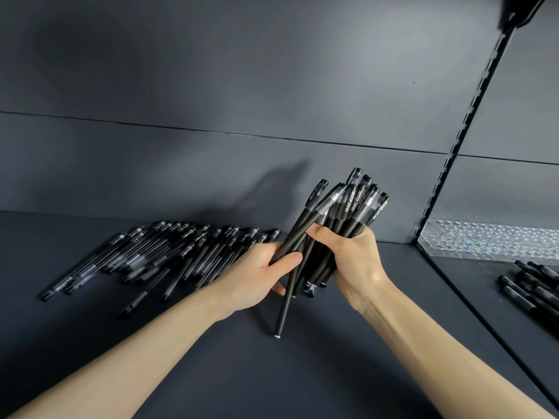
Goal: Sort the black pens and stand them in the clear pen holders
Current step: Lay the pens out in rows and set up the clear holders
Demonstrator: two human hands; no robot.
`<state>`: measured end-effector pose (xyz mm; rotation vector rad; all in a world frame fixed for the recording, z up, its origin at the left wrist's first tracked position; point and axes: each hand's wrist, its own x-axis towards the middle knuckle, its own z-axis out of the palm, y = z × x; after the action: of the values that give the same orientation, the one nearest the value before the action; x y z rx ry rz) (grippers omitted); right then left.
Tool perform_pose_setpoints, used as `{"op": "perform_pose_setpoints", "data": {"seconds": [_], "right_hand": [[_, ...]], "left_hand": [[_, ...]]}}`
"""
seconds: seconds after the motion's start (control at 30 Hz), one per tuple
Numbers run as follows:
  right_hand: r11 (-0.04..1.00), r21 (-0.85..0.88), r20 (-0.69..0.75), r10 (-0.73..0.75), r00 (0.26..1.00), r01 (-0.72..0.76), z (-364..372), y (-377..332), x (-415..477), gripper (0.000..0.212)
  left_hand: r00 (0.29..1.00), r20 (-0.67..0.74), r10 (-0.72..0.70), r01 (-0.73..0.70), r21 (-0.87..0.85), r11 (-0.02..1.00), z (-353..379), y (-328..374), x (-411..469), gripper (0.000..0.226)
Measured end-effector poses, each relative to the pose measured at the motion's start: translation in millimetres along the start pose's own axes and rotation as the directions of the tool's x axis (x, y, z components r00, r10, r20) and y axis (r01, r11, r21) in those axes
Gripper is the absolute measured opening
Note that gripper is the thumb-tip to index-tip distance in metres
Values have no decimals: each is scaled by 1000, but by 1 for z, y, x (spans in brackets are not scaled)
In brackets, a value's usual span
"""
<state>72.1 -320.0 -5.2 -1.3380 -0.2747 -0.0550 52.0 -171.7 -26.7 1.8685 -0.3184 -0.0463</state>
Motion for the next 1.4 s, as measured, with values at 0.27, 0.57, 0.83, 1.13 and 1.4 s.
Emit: {"op": "perform_pose_setpoints", "data": {"seconds": [0.27,0.57,0.83,1.13,1.4], "right_hand": [[998,23,65,49,997,-50,-5,-1,2,9],[999,-36,2,41,999,-41,1,3,2,7],[999,25,-248,-30,968,37,-8,-6,8,9],[988,147,-180,62,982,-36,1,-3,-1,12],[974,199,39,100,994,-106,-1,-8,-4,17]], "left_hand": [[999,34,11,-12,44,999,-4,-3,1,29],[994,-113,-2,9,60,998,1,-6,3,32],[992,-101,-78,59,-177,982,0,-4,0,23],[999,-32,0,-2,-85,996,5,0,-4,29],[984,128,-121,140,-149,979,1,7,-10,35]]}}
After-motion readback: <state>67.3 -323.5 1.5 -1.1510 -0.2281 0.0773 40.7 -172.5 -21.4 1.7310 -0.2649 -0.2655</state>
